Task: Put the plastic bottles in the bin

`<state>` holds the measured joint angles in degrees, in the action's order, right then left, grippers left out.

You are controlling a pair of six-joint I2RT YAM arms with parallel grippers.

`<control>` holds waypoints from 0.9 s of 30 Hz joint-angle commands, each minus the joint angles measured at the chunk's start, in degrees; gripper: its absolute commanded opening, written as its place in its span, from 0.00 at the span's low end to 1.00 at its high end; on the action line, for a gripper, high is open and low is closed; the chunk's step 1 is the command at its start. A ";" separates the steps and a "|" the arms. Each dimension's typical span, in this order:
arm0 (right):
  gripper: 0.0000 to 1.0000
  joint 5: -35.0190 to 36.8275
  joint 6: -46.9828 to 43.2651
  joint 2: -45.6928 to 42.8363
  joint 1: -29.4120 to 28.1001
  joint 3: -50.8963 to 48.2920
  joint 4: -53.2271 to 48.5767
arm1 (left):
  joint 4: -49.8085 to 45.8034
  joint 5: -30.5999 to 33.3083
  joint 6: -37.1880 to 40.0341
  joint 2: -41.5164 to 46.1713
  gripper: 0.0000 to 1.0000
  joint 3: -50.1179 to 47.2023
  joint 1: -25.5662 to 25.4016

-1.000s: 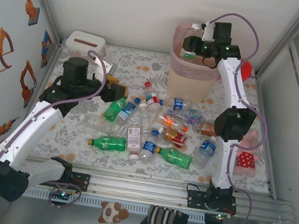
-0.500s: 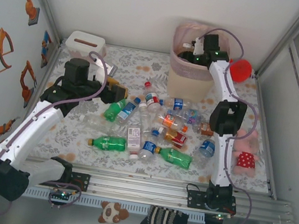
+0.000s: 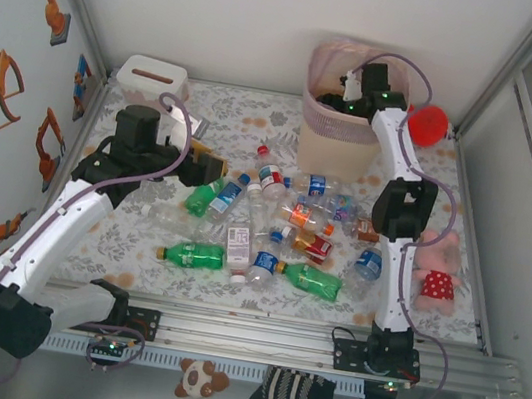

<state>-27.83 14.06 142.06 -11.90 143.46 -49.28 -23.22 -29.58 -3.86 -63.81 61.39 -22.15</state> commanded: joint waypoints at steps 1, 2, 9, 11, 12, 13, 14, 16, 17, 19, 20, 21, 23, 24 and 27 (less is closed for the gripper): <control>0.86 -0.02 -0.21 -1.46 0.39 2.62 -0.83 | -1.03 -0.66 -0.46 1.67 0.61 -0.70 -0.34; 0.86 0.07 -0.23 -1.93 0.39 2.75 -0.87 | -1.24 -0.53 -0.59 1.89 0.61 -0.64 -0.32; 0.86 0.93 -0.01 -6.17 0.44 3.57 -0.92 | -2.69 1.71 -2.23 2.82 0.61 -0.62 -0.33; 0.86 1.28 -0.05 -7.65 0.44 3.76 -1.00 | -3.03 1.85 -3.17 2.90 0.61 -0.65 -0.33; 0.86 1.50 -0.03 -8.50 0.39 3.85 -1.00 | -3.18 1.94 -3.79 2.95 0.61 -0.76 -0.32; 0.86 1.64 0.00 -9.22 0.42 3.89 -1.05 | -3.14 2.06 -4.47 2.91 0.61 -0.84 -0.35; 0.86 1.86 -0.09 -10.11 0.45 3.93 -1.00 | -3.07 2.07 -5.26 2.97 0.61 -1.07 -0.38; 0.85 2.21 -0.19 -11.74 0.40 4.01 -1.00 | -3.38 3.80 -7.46 2.83 0.61 -1.18 -0.36; 0.85 2.39 -0.18 -12.67 0.39 4.01 -1.03 | -3.81 5.14 -8.92 2.72 0.61 -1.18 -0.37; 0.85 2.99 -0.34 -14.30 0.47 4.01 -1.10 | -4.82 7.21 -11.51 2.37 0.61 -1.14 -0.41; 0.85 3.37 -0.36 -15.23 0.43 4.00 -1.30 | -5.57 8.59 -13.33 2.30 0.62 -1.20 -0.43; 0.85 3.61 -0.57 -16.10 0.39 3.95 -1.39 | -6.14 10.42 -15.36 2.31 0.63 -1.43 -0.38; 0.85 4.09 -0.81 -17.88 0.43 3.85 -1.67 | -6.75 13.15 -19.49 2.55 0.66 -2.28 -0.43; 0.85 4.32 -0.92 -18.90 0.39 3.63 -1.70 | -6.75 14.12 -21.57 2.74 0.68 -2.88 -0.42; 0.85 4.38 -0.79 -22.16 0.41 1.75 -1.44 | -7.96 17.55 -27.21 3.44 0.72 -4.13 -0.27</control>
<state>-24.36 13.98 123.70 -11.79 145.25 -50.28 -28.47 -17.15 -22.76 -61.78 58.41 -22.37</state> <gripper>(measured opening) 0.848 0.713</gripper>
